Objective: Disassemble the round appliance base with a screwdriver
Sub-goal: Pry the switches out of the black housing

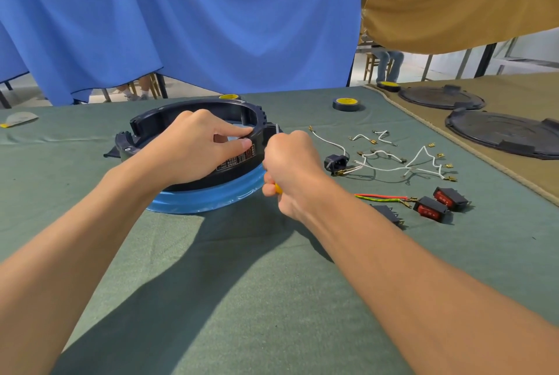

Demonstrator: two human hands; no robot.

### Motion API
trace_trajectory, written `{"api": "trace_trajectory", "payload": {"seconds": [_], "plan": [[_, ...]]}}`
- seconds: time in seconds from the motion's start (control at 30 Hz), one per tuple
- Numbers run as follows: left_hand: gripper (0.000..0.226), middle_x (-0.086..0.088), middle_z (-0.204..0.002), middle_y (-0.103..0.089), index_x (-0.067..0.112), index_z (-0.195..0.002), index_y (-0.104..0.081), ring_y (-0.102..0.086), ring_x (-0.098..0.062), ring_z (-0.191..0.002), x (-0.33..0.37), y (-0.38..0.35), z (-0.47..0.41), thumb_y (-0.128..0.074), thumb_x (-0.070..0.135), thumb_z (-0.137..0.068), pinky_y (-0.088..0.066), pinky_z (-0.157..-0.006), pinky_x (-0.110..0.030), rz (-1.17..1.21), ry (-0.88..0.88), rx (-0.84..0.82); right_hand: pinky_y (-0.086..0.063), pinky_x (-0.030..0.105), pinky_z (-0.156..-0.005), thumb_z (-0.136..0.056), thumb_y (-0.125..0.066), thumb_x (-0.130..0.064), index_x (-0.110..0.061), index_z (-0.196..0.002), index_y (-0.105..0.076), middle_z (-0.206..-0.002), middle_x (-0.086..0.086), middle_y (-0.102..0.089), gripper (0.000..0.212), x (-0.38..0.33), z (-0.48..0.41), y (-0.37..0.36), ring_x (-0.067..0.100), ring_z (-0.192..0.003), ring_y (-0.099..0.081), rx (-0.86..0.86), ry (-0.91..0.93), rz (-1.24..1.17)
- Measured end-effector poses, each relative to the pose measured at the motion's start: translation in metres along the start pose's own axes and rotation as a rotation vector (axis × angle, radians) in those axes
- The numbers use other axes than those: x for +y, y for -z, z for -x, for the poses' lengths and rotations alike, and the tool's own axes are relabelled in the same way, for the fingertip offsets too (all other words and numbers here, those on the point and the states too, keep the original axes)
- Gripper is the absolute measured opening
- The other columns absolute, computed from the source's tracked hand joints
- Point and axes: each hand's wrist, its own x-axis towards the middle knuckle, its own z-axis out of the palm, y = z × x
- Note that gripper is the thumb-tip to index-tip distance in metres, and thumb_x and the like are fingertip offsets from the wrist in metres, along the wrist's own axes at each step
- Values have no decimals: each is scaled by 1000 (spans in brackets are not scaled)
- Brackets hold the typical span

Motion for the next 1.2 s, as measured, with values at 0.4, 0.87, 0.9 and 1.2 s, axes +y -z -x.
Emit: {"api": "trace_trajectory", "payload": {"seconds": [0.4,0.87,0.9,1.2], "plan": [[27,-8,-91,-73,45,-117,-65,-48,1,-57,4,2,4,-59,45,-91,-40,-55,-18,5,23,11,-23,18,-36,-85,-33,-4,-12,-79,-44,-74,6,-41,15,-3,-7,13,17,-45,-31,25,60,81],[28,3,-75,-67,50,-119,-62,-48,1,-56,6,3,6,-57,47,-92,-34,-54,-29,-13,45,-2,-23,14,-34,-87,-31,-5,-13,-81,-47,-74,5,-42,19,13,5,-7,15,-48,-31,15,-165,-131],[27,3,-72,-67,51,-119,-62,-47,6,-56,6,3,6,-57,47,-92,-34,-53,-29,-10,42,0,-23,15,-34,-86,-31,-4,-13,-78,-46,-72,4,-41,19,14,2,-3,15,-47,-31,37,-154,-132],[26,3,-66,-63,54,-117,-62,-45,-2,-55,5,3,6,-56,49,-92,-36,-56,-32,-22,32,4,-19,14,-34,-89,-28,-5,-9,-82,-47,-64,3,-33,21,0,3,12,7,-27,-23,-49,-170,-179]]}}
